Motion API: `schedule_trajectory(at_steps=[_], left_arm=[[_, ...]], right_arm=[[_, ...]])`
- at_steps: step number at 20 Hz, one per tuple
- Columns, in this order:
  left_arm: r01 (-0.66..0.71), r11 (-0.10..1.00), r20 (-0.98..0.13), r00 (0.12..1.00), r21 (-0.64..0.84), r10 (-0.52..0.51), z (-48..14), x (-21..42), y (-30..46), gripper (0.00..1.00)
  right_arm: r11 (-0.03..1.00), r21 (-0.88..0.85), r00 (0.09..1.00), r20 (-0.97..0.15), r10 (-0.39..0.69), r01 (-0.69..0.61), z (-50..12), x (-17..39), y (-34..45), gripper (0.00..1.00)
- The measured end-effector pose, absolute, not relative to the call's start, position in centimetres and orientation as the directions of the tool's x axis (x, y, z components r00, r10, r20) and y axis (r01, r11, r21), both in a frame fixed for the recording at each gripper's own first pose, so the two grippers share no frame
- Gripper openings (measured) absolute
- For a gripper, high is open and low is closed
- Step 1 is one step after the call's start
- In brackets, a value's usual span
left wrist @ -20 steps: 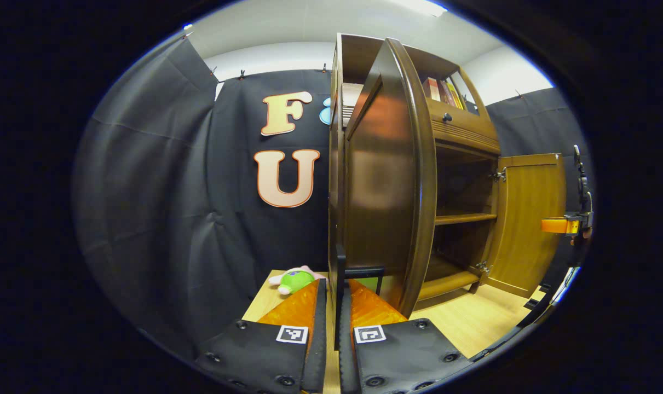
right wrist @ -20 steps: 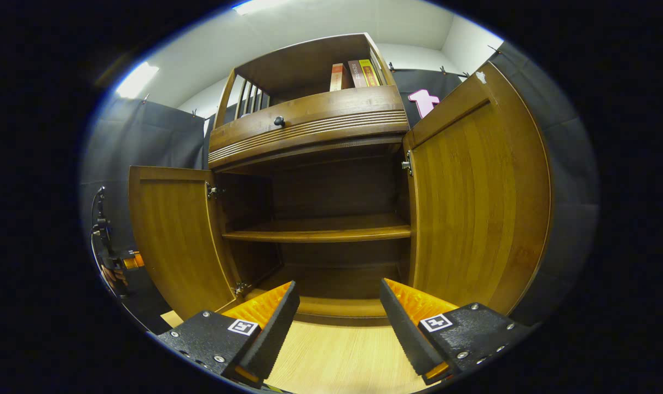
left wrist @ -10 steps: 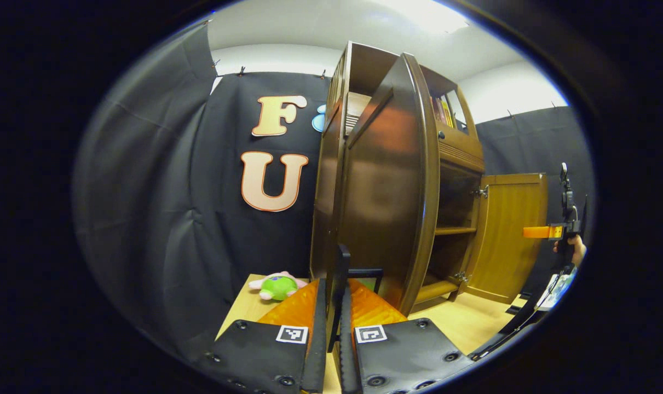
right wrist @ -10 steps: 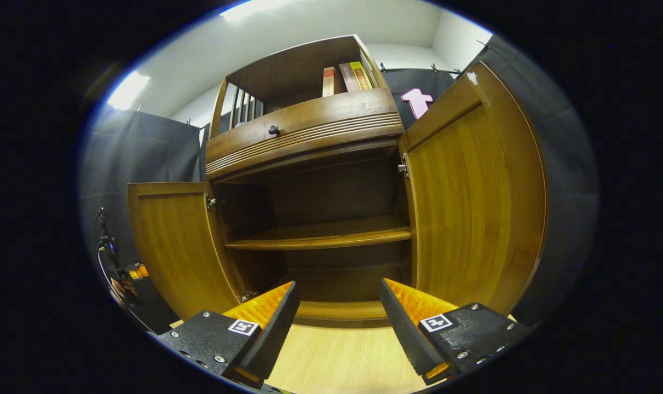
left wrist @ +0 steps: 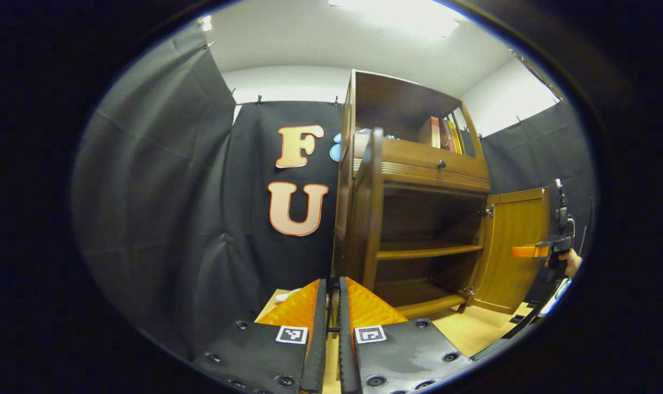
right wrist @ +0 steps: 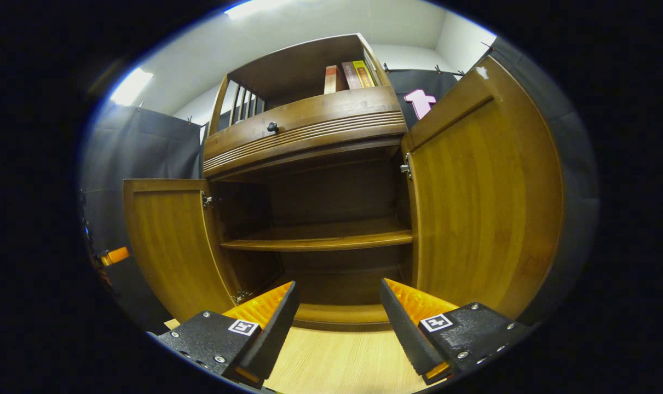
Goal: Open the right door of the double-door shoe cabinet with the right hand, and open the left door with the left hand.
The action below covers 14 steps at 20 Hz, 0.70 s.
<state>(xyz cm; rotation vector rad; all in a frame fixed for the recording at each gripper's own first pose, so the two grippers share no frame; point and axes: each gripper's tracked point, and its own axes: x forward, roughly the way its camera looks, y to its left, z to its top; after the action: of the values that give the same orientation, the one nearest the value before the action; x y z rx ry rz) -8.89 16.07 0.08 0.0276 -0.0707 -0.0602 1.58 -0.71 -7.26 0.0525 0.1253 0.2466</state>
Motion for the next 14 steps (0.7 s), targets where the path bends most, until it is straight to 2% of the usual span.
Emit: schedule_trajectory(at_steps=[4, 8, 11, 14], left_arm=[[0.063, 0.991, 0.11, 0.991, 0.115, -0.076, 3.2, -8.1, 10.1, 0.18], [0.098, 0.993, 0.066, 0.993, 0.062, -0.102, 2.6, -5.1, 5.3, 0.17], [0.058, 0.998, 0.077, 0.995, -0.013, -0.057, 2.2, -2.2, 4.3, 0.14], [-0.054, 0.998, 0.057, 0.997, 0.04, 0.052, 0.7, -0.6, 4.4, 0.18]], right_arm=[[0.956, 0.076, 0.95, -0.116, 0.29, -0.283, -7.3, 1.8, 0.8, 0.92], [0.963, 0.053, 0.958, -0.1, 0.269, -0.265, -6.8, 1.2, 0.0, 0.92], [0.972, 0.038, 0.968, -0.095, 0.234, -0.232, -6.8, 0.3, -1.3, 0.92], [0.98, 0.03, 0.976, -0.09, 0.199, -0.197, -6.7, -0.4, -2.5, 0.92]])
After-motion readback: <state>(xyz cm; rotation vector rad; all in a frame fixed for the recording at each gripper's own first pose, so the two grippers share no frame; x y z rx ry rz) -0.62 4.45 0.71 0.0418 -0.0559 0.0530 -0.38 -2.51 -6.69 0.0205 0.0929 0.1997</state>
